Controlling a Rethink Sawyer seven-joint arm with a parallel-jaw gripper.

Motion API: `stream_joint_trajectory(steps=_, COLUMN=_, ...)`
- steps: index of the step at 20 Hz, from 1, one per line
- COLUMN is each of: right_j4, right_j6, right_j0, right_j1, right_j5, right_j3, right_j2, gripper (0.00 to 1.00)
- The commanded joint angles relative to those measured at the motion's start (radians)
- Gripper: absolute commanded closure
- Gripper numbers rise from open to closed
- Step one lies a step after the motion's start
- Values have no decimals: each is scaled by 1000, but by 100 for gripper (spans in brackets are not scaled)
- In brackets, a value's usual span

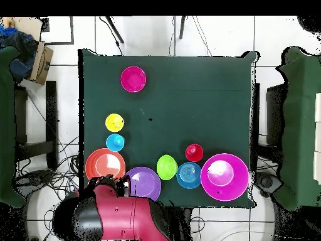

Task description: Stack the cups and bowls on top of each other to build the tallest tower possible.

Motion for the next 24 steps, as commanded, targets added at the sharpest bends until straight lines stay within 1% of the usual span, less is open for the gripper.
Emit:
stream_joint_trajectory(steps=1, right_j4=-87, right_j6=80, right_j0=-6, right_j1=27, right_j5=-43, right_j3=-11, right_j2=20, gripper=0)
stream_joint_trajectory(steps=3, right_j4=-91, right_j6=94, right_j0=7, right_j1=26, right_j5=-34, right_j3=-17, right_j2=11, gripper=0)
stream_joint_trajectory(steps=6, right_j4=-92, right_j6=139, right_j0=46, right_j1=19, right_j5=-2, right_j3=-29, right_j2=-8, gripper=0)
stream_joint_trajectory(steps=9, right_j4=-90, right_j6=150, right_j0=64, right_j1=17, right_j5=4, right_j3=-30, right_j2=-12, gripper=0)
stream_joint_trajectory(steps=11, right_j4=-87, right_j6=141, right_j0=58, right_j1=21, right_j5=-3, right_j3=-29, right_j2=-10, gripper=0)
stream_joint_trajectory(steps=12, right_j4=-84, right_j6=125, right_j0=41, right_j1=24, right_j5=-10, right_j3=-25, right_j2=-7, gripper=0)
stream_joint_trajectory(steps=24, right_j4=-95, right_j6=126, right_j0=41, right_j1=25, right_j5=-22, right_j3=-28, right_j2=-11, gripper=0)
